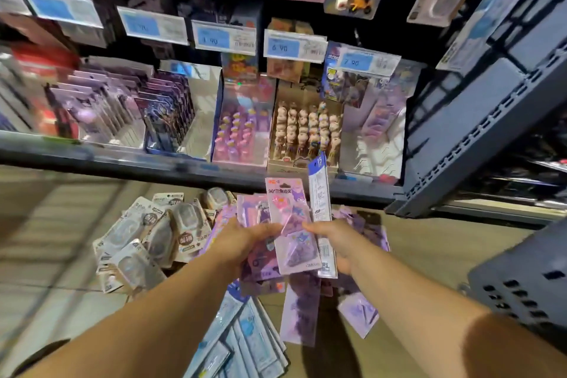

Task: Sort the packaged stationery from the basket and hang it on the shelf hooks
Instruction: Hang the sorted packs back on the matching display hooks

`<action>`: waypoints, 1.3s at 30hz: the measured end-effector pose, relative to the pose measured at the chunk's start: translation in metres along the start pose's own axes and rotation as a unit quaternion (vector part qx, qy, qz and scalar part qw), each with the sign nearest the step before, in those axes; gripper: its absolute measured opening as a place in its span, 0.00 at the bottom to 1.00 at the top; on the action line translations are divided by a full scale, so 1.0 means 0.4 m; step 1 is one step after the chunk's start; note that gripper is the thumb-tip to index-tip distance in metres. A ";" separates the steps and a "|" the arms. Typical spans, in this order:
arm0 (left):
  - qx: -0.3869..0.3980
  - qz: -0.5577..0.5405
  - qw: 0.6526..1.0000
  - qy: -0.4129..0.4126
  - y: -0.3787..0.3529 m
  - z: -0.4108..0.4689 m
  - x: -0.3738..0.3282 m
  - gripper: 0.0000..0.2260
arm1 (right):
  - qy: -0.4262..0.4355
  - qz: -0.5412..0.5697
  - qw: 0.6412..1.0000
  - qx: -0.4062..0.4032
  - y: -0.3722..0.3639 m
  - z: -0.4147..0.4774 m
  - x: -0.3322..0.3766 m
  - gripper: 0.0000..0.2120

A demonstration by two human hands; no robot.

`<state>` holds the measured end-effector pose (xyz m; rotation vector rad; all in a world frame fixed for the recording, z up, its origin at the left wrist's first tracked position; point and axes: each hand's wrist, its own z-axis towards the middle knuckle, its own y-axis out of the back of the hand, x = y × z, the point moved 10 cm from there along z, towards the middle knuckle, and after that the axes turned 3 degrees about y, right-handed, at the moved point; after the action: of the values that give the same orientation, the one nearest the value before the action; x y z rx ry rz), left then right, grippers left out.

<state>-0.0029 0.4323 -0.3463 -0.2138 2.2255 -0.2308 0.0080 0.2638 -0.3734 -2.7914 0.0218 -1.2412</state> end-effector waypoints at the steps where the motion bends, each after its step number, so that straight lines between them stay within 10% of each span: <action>1: -0.005 -0.001 1.000 0.010 0.012 0.011 0.022 0.12 | -0.012 0.000 1.000 -0.005 0.010 0.018 -0.025 0.07; 10: -0.014 0.045 0.997 0.062 0.125 0.105 0.132 0.24 | -0.074 -0.060 0.990 -0.107 0.154 0.122 -0.179 0.16; 14: 0.006 0.049 0.995 0.083 0.122 0.130 0.136 0.20 | -0.066 -0.080 0.983 -0.150 0.198 0.167 -0.191 0.44; 21: 0.041 0.041 0.994 0.094 0.121 0.182 0.135 0.35 | -0.034 -0.302 0.868 -0.392 0.296 0.099 -0.059 0.22; 28: 0.054 0.069 0.995 0.042 0.084 0.181 0.061 0.29 | -0.040 -0.086 0.994 -0.052 -0.009 0.136 -0.051 0.35; 32: -0.002 0.085 0.996 0.028 0.114 0.169 0.057 0.41 | -0.002 -0.107 0.992 -0.067 -0.089 0.127 -0.055 0.50; 35: -0.018 0.074 0.997 0.017 0.171 0.173 0.061 0.52 | -0.007 -0.047 0.997 -0.055 -0.118 0.111 -0.083 0.34; 39: -0.001 0.008 0.999 0.052 0.200 0.129 0.056 0.16 | -0.015 0.022 0.998 -0.051 -0.133 0.067 -0.096 0.05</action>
<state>0.0180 0.4999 -0.4139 -0.1884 2.3290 -0.2344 0.0009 0.3208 -0.4150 -2.8780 0.1478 -1.2219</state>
